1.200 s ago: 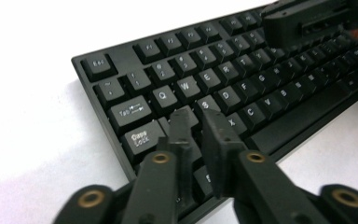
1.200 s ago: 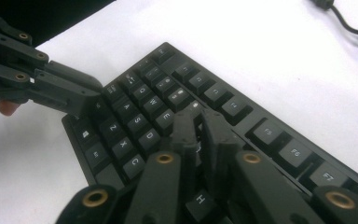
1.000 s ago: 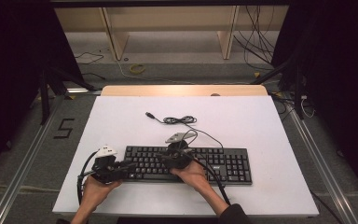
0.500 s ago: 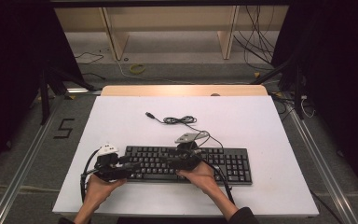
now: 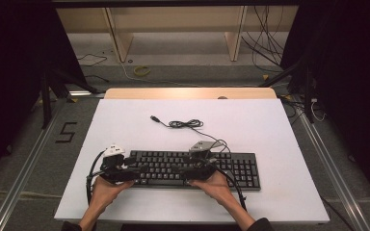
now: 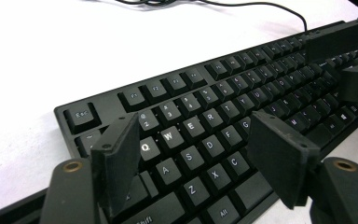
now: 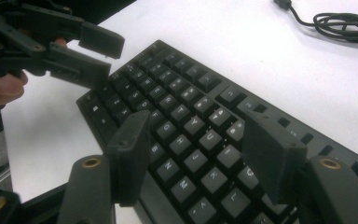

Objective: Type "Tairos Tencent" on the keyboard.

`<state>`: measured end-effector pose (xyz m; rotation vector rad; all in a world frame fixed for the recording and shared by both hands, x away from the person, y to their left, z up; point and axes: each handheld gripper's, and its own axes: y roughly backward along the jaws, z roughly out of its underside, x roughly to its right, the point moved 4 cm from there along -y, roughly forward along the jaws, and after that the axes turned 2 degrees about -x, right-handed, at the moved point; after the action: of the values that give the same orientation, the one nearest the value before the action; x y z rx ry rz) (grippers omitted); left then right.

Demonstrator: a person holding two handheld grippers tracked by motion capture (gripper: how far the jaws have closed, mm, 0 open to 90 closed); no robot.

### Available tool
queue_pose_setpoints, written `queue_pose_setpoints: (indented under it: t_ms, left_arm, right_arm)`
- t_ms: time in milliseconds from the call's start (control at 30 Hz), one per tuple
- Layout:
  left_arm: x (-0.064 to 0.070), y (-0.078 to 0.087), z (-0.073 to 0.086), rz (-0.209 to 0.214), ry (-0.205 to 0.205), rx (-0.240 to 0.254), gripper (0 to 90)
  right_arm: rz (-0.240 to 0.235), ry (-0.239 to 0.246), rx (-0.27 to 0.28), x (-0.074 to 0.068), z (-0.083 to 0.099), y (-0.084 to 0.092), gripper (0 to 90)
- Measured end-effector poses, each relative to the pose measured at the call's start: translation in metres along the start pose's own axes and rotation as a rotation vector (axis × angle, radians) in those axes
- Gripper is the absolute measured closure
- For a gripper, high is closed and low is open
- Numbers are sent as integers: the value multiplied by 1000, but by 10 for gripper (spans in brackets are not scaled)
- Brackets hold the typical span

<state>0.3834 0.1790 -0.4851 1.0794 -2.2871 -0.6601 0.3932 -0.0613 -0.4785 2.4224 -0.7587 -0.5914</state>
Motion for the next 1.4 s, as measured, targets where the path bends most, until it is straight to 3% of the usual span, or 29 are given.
queue_pose_setpoints:
  t_ms: [133,467,767,1033,1400]
  left_arm:
    - [1,-2,-2,7,-4,-2,396]
    - [1,-12,-5,6,-18,-41,636]
    - [5,-22,-7,24,-60,-73,820]
    - [5,-30,-9,19,-75,-89,891]
    - [4,-42,-5,-6,-91,-129,894]
  right_arm:
    - [-3,-3,-3,0,3,3,403]
    - [-15,12,0,-3,9,9,357]
    - [-18,16,-3,-6,13,12,347]
    - [-19,22,-8,-7,18,13,346]
    - [-23,20,-12,-8,20,14,347]
